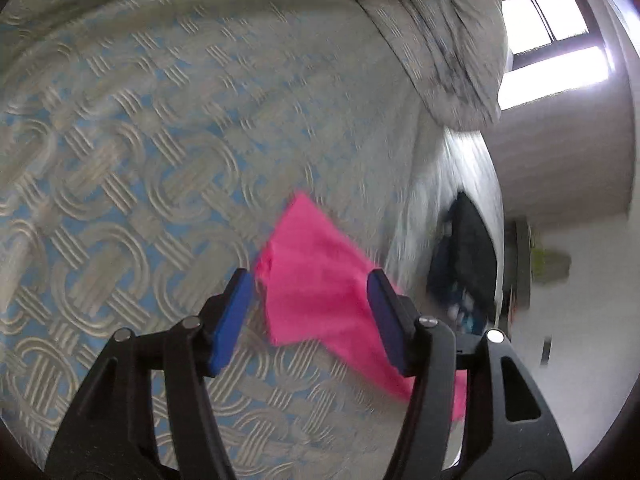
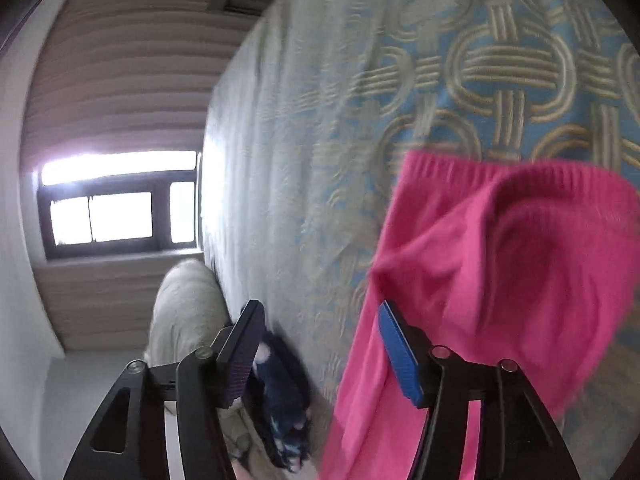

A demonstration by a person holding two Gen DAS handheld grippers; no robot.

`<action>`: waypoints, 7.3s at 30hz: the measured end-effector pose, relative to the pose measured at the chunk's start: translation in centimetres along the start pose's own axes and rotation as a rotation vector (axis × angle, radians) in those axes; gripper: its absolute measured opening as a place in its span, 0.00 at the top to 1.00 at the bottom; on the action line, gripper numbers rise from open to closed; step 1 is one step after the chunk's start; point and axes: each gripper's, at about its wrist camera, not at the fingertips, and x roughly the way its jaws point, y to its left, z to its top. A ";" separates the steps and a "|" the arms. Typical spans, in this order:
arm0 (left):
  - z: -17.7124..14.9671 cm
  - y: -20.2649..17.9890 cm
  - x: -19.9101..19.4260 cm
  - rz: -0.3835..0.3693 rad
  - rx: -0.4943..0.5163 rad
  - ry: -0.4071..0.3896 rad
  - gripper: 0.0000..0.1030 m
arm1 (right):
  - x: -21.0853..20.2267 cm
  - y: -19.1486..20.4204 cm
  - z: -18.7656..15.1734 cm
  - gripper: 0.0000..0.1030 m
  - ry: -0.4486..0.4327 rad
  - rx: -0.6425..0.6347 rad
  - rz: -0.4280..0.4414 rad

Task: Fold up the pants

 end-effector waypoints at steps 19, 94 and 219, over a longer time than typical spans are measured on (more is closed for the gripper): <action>-6.3 3.8 5.1 -0.199 0.297 -0.168 0.43 | 19.4 20.0 -53.2 0.43 0.780 -1.512 0.089; -5.0 9.1 2.3 -0.613 0.039 -0.277 0.17 | 32.4 20.8 -63.2 0.99 0.834 -1.860 -0.021; -11.6 -7.8 13.1 -0.192 0.392 -0.139 0.23 | 3.4 -1.7 -3.0 0.56 -0.018 -0.505 -0.177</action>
